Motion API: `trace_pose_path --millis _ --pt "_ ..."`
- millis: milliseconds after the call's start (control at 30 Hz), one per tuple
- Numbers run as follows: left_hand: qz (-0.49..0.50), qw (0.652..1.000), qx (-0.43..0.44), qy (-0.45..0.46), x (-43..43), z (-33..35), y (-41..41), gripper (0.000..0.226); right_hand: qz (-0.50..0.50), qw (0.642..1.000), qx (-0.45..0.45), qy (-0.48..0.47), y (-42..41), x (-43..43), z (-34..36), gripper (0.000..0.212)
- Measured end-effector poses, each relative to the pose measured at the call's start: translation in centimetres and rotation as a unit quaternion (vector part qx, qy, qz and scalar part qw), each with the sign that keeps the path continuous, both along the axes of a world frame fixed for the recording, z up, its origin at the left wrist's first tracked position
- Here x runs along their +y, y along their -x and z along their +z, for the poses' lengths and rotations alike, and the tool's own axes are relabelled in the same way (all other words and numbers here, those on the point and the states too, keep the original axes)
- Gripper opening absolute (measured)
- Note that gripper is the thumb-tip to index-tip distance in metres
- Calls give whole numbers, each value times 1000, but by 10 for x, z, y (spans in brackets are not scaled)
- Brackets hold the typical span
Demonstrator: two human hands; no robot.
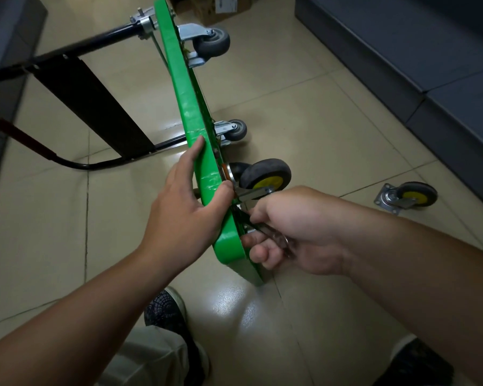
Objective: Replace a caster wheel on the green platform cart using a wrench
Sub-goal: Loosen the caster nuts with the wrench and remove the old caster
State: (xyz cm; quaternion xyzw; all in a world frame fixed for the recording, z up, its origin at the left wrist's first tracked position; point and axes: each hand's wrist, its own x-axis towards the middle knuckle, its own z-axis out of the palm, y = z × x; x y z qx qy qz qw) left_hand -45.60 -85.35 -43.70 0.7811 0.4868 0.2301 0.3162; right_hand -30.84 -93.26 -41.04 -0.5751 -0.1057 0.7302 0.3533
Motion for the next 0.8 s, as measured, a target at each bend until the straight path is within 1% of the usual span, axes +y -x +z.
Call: trace_pose_path --millis 133,267,433,533,633,733,800 --pt "0 1000 -2 -2 1 -1 1 77 36 999 -24 -1 0 11 1 31" --pt "-2 1000 6 0 0 -1 1 78 38 998 -46 -26 7 13 -6 31" --pt "-5 1000 4 3 -1 1 2 78 47 990 -106 -85 11 -6 -16 25" --pt "-8 1000 1 5 -2 4 1 78 60 980 -138 -130 9 -19 -32 31" --pt "-11 1000 -4 8 -3 4 1 78 92 959 -197 -180 7 -35 -60 49" --pt "-16 1000 -5 13 -3 3 1 78 109 921 -277 -252 1 -49 -93 58" --pt "-16 1000 -7 14 -3 3 1 78 107 906 -296 -282 -1 -52 -111 62"
